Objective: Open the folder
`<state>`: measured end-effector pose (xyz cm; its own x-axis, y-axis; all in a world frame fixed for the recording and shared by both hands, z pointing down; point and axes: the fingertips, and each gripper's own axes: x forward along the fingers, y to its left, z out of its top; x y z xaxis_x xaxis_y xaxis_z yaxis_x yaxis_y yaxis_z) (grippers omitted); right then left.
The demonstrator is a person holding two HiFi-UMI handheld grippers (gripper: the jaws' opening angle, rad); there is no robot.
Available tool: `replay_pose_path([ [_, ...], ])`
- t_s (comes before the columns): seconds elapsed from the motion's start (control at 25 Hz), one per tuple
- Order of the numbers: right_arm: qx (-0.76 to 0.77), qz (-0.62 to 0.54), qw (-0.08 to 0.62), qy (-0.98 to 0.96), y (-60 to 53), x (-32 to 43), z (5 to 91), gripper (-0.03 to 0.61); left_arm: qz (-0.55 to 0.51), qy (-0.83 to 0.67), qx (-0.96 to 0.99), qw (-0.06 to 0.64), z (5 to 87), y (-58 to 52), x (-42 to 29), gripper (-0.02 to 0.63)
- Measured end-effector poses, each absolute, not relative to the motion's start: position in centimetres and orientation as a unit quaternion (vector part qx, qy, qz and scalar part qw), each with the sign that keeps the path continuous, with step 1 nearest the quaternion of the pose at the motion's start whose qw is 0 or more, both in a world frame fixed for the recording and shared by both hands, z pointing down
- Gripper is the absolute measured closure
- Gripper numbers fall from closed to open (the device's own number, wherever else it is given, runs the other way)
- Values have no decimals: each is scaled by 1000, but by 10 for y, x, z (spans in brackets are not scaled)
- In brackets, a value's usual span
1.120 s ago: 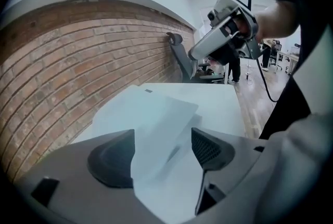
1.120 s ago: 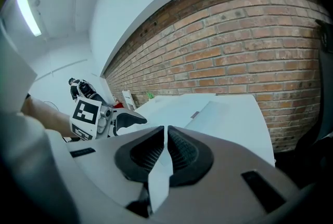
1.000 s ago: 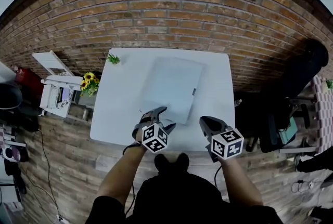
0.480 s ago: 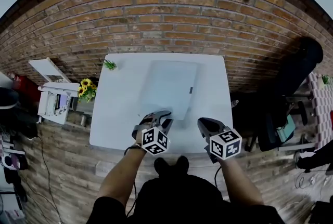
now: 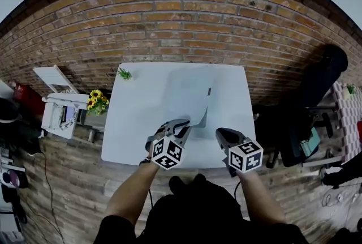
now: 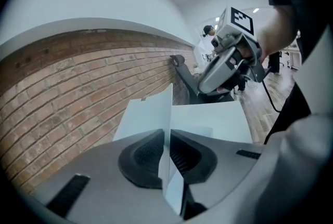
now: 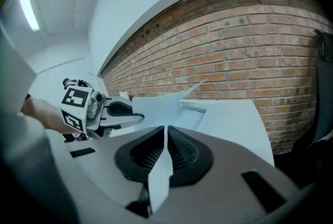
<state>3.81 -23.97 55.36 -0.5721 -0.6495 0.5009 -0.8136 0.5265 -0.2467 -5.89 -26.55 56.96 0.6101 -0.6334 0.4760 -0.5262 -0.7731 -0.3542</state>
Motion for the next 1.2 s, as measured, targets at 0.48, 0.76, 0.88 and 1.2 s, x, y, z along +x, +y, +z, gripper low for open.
replay_pose_path([
  [0.48, 428, 257, 233, -835, -256, 41, 608, 496, -251, 379, -890, 46, 553, -272, -89, 575],
  [0.76, 385, 277, 267, -839, -270, 15, 645, 448, -210, 429, -879, -1, 533, -285, -107, 578],
  [0.88, 385, 273, 280, -836, -282, 13, 651, 443, -181, 440, -879, -21, 521, -288, -105, 580],
  [1.2, 404, 288, 345, -796, -295, 33, 678, 380, -159, 484, -859, -52, 520, -288, -125, 580],
])
